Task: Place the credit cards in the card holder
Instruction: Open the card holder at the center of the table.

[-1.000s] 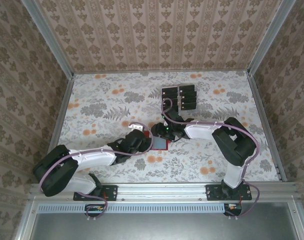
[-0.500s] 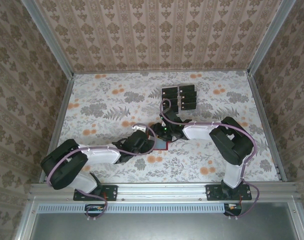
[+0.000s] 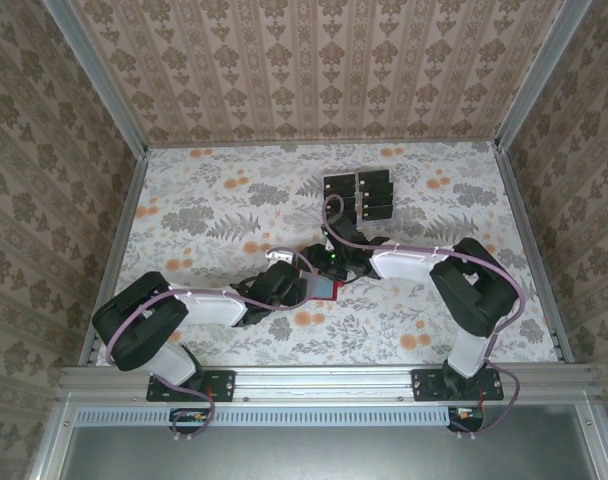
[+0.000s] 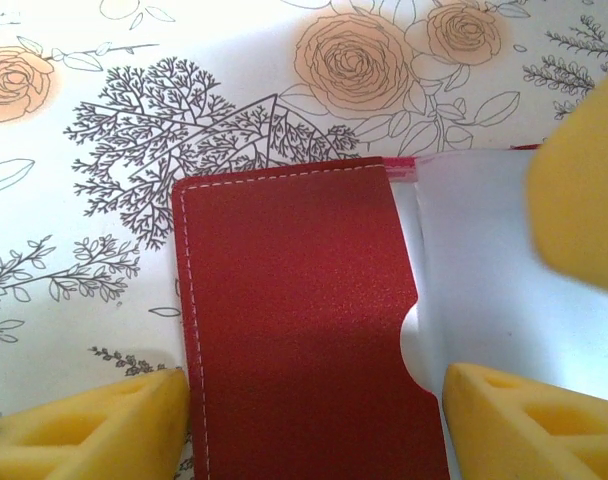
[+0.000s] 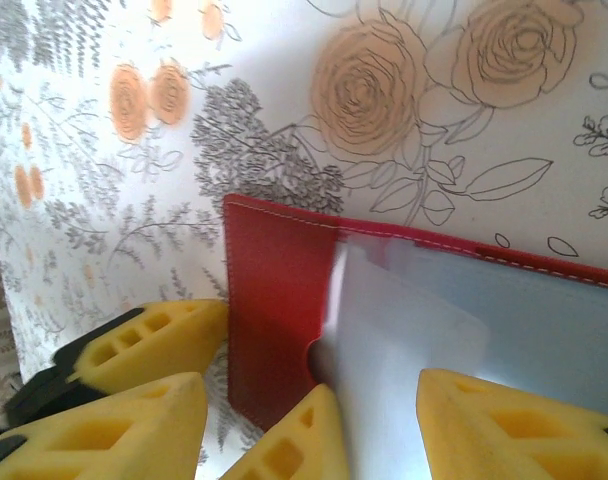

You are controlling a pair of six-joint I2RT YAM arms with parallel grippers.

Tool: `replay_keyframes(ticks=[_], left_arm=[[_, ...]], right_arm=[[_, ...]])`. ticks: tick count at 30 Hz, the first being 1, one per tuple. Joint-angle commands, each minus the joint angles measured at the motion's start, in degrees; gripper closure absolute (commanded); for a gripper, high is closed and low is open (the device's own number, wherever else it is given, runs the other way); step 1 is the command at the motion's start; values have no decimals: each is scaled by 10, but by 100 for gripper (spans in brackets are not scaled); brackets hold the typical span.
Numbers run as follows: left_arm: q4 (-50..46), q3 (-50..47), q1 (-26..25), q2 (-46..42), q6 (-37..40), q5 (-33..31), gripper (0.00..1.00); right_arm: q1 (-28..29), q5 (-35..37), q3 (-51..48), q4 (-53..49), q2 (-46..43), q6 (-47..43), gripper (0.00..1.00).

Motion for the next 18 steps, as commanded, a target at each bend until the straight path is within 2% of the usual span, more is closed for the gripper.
replay_keyframes(ticks=[1,18], left_arm=[[1,-16,-2,24,-21,29,31],[9,-19,-2,29,-19,29,31]], right_arm=[[-6,19,-10,-25,-27,-16,41],[-6,26,-37,-13,-45,2,40]])
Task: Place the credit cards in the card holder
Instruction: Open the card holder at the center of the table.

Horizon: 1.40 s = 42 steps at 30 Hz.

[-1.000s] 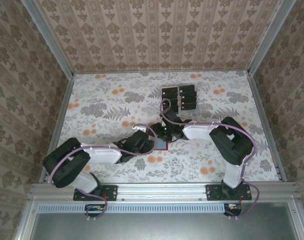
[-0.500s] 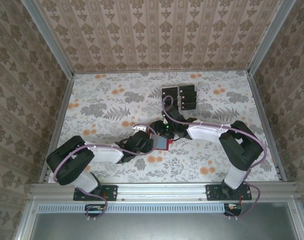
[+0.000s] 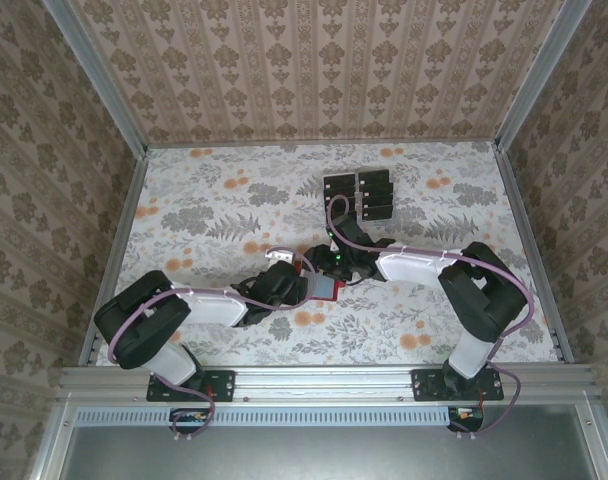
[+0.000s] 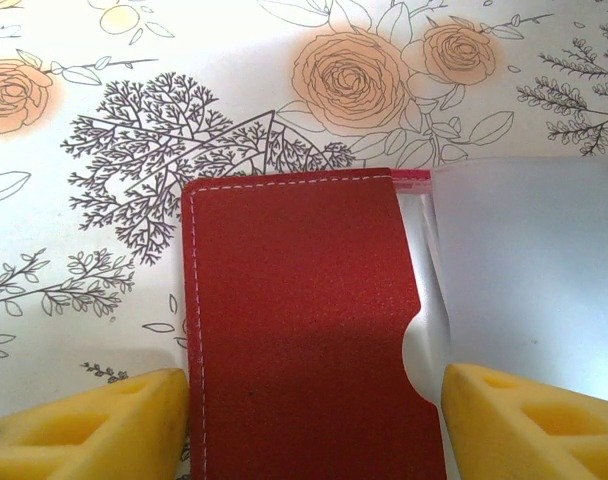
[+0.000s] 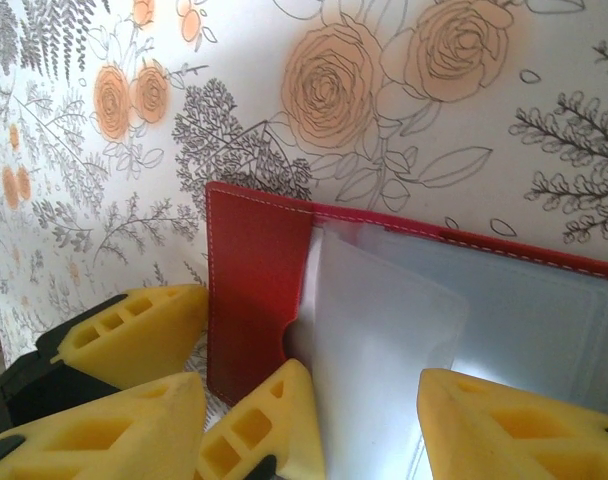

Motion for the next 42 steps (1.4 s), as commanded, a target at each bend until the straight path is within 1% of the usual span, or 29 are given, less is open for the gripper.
replay_keyframes(ticks=[1,9,14,20,23,27,30,33,37,42], left_arm=[[-11,-17,-2,22,-16,32,31],[-6,-20,-1,21,-14,34,31],[-4,-24,0,20,-12,36,31],[-8,-23,0,8,-11,37,31],[-29,-25,1,-29,-8,35,30],[-75,-30,3,-123,-7,20,25],[-114,-35,18,-193,-11,8,21],[-137,-47,42,-251,-18,12,18],[-158,-57,69,-291,-22,23,16],[-155,-66,89,-293,-32,43,15]], right_arm=[[-1,17,-16,-11,-34,10,40],[-1,30,-54,-17,-78,13,39],[-1,15,-52,6,-55,22,39],[3,-10,-13,27,-7,30,39],[10,-20,12,27,13,34,39],[25,-20,46,13,29,33,39],[37,-14,73,3,44,32,38],[51,-5,100,-7,69,35,38],[67,19,128,-15,109,32,38],[73,29,141,-19,147,26,39]])
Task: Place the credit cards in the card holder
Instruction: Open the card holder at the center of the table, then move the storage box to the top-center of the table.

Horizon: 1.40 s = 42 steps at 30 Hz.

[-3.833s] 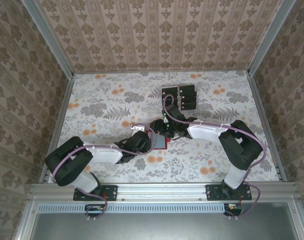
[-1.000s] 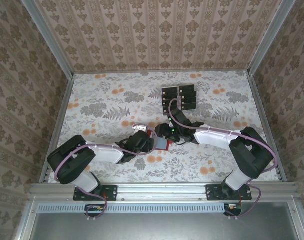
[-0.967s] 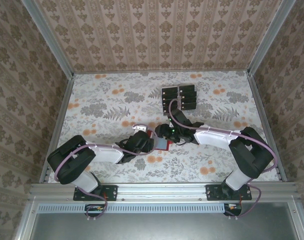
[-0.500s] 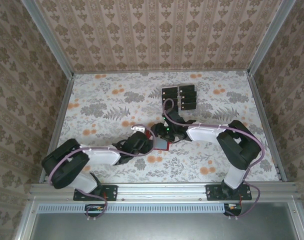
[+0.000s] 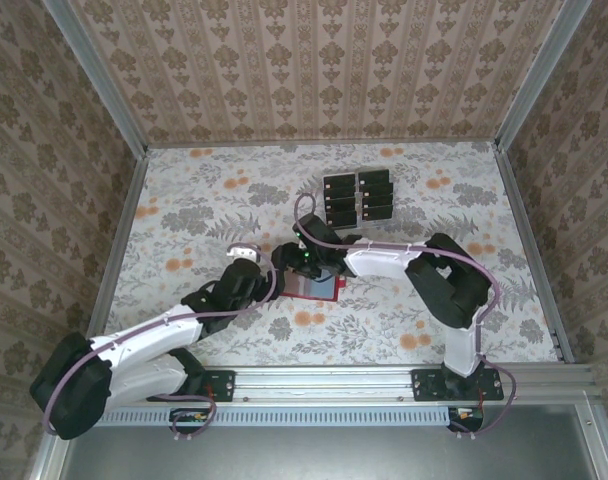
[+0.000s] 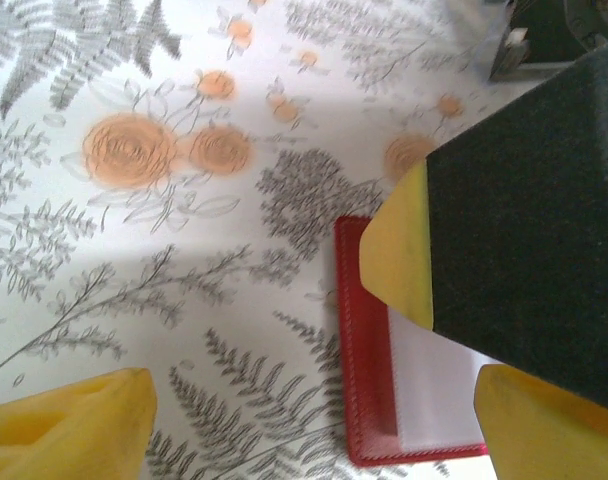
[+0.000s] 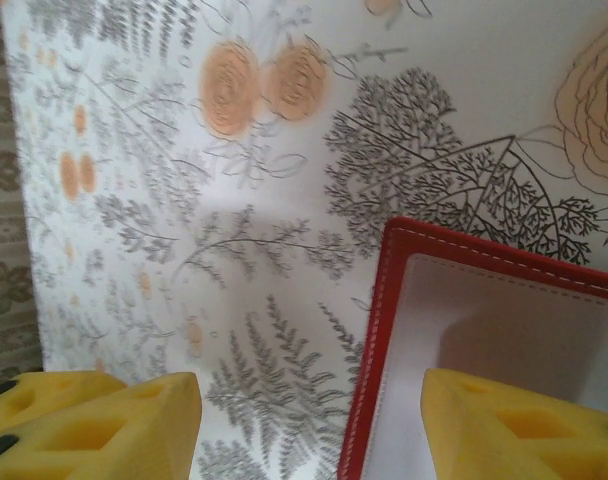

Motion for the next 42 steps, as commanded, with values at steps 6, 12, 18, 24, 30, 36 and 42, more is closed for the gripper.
replay_keyframes(ticks=[6,12,18,24,30,36,42], left_arm=[[-4,-5,12,3,-34,11,14],[-9,7,13,4,-25,19,12],[-8,49,13,44,1,46,9],[-3,115,13,139,22,62,3],[-17,176,10,240,31,62,0],[-53,190,8,282,10,29,0],[-75,176,9,279,-8,13,0]], right_arm=[[5,9,-7,-47,-9,-22,39],[-15,2,3,-86,-102,-70,38],[-63,55,47,-214,-159,-182,38],[-125,113,68,-287,-179,-266,38],[-202,135,101,-334,-149,-332,37],[-260,160,137,-344,-98,-376,37],[-294,171,187,-345,-42,-391,37]])
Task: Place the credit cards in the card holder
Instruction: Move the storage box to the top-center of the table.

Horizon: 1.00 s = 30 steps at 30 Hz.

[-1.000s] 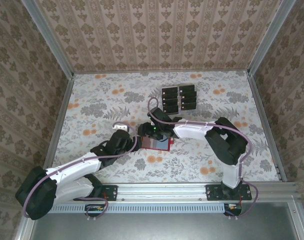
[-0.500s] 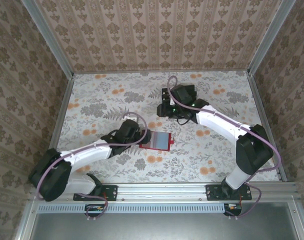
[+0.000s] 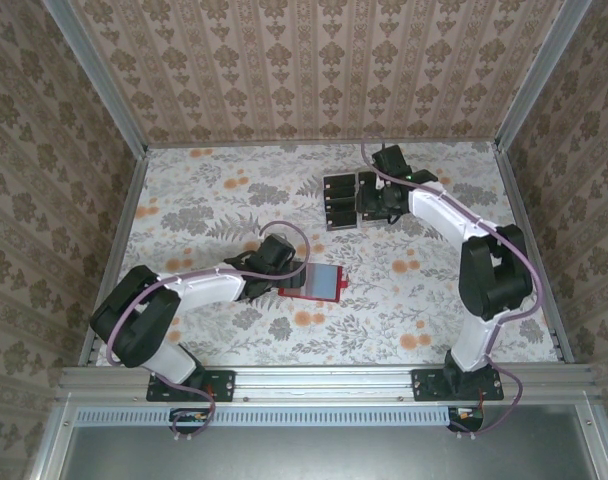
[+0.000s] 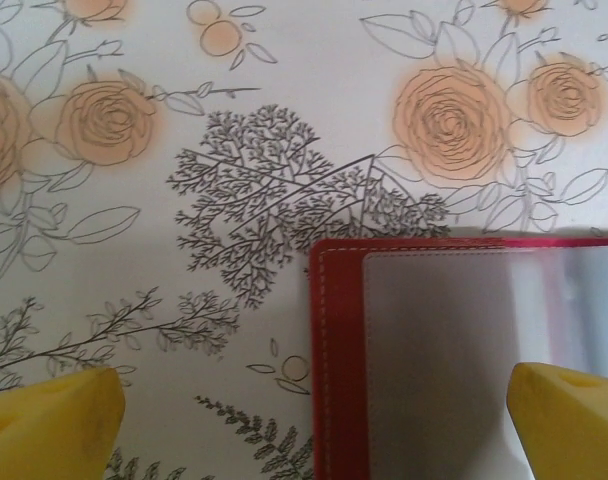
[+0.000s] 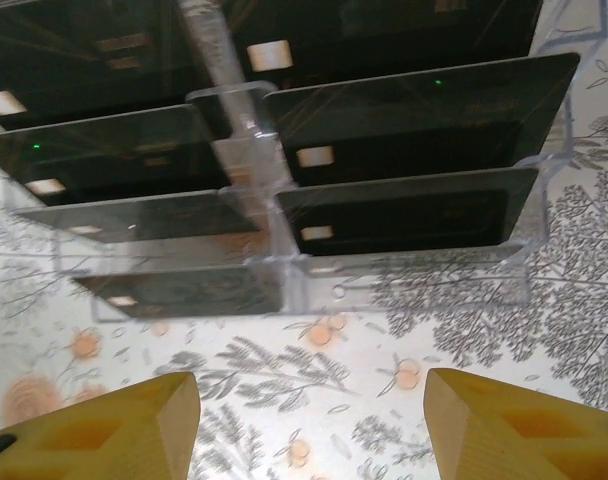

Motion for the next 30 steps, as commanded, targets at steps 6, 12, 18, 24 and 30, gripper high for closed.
replay_keyframes(ticks=[6,12,18,24,30], left_arm=[[-21,-4,3,-15,-17,-14,0],[-20,-1,2,-21,-18,-11,0],[-21,4,6,-26,-15,-3,0],[-20,5,9,-30,-14,3,0],[-20,4,10,-38,-19,2,0]], right_arm=[[-37,14,88,-25,46,-12,37],[-49,-17,78,-16,40,-17,38],[-41,-98,38,30,24,-100,40],[11,-64,36,19,32,-206,40],[66,6,48,19,60,-304,41]])
